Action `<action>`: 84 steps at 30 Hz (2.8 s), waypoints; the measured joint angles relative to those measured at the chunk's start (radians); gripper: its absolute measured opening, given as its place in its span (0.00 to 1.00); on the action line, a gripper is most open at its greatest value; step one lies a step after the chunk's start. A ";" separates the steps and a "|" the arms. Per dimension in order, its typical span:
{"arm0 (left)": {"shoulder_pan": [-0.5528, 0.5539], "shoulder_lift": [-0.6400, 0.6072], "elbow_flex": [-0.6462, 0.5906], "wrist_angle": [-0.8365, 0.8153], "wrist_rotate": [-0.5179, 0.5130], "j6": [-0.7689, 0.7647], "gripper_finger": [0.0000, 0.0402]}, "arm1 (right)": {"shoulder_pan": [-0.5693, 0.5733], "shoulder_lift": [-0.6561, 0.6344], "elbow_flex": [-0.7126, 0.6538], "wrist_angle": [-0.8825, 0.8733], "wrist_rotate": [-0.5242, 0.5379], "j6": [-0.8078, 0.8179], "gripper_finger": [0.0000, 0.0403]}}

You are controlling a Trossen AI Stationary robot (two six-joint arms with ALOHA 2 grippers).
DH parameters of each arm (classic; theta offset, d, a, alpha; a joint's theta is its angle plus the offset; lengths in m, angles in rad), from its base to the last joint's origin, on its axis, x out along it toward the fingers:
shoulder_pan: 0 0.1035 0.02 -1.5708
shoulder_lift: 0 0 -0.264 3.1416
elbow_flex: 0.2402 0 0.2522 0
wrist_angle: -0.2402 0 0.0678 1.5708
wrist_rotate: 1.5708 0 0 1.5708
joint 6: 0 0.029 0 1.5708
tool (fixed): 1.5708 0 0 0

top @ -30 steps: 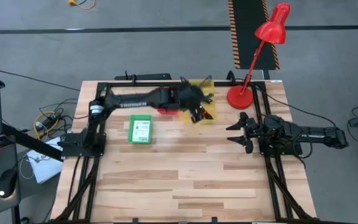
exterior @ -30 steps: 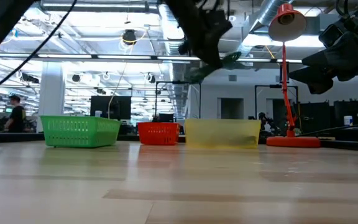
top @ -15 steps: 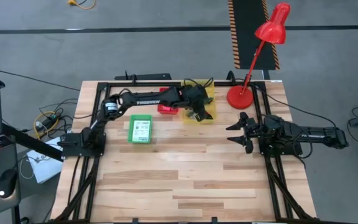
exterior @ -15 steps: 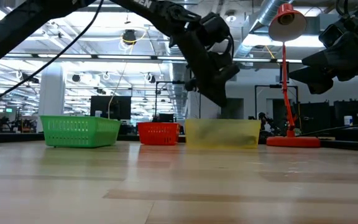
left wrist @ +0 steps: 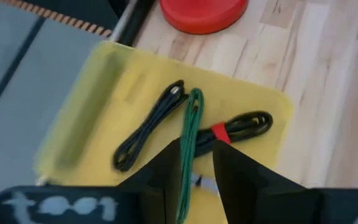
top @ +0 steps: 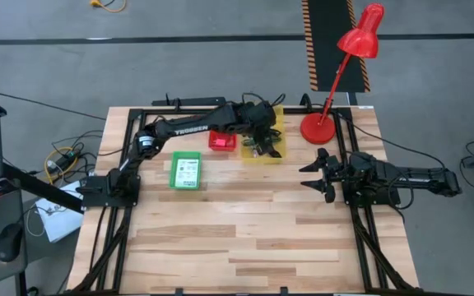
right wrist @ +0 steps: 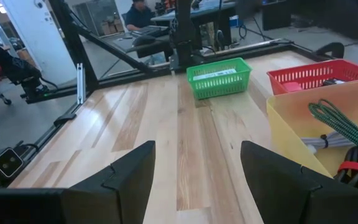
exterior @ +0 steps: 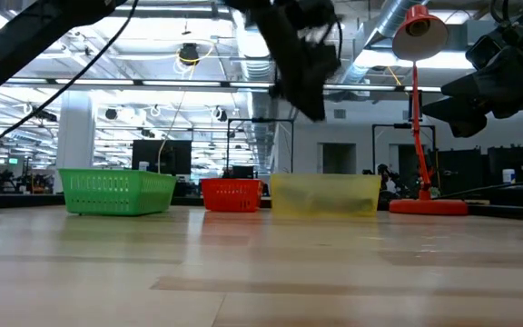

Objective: Pick and place items into bin
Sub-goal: Return to Home Position

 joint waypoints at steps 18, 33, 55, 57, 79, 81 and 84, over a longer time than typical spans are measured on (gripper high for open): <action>-0.179 -0.391 -0.075 0.130 -0.238 0.122 0.21 | 0.000 0.000 0.000 0.000 0.004 0.000 0.58; -0.328 -0.827 -1.034 0.787 -0.339 -0.044 0.20 | 0.000 0.000 0.000 0.000 0.001 0.000 0.58; -0.504 -1.389 -1.844 1.256 -0.554 -0.226 0.20 | 0.000 0.000 0.000 0.000 0.001 0.000 0.58; -0.527 -1.415 -1.865 1.256 -0.554 -0.223 0.20 | 0.000 0.000 0.000 0.000 0.001 0.000 0.58; -0.808 -1.447 -1.908 1.452 -0.526 0.043 0.20 | 0.000 0.000 0.000 0.000 0.001 0.000 0.58; -0.784 -1.447 -1.908 1.477 -0.452 0.055 0.20 | 0.000 0.000 0.000 0.000 0.001 0.000 0.58; -0.713 -1.428 -1.908 1.520 -0.277 0.063 0.20 | 0.000 0.000 0.000 0.000 0.001 0.000 0.58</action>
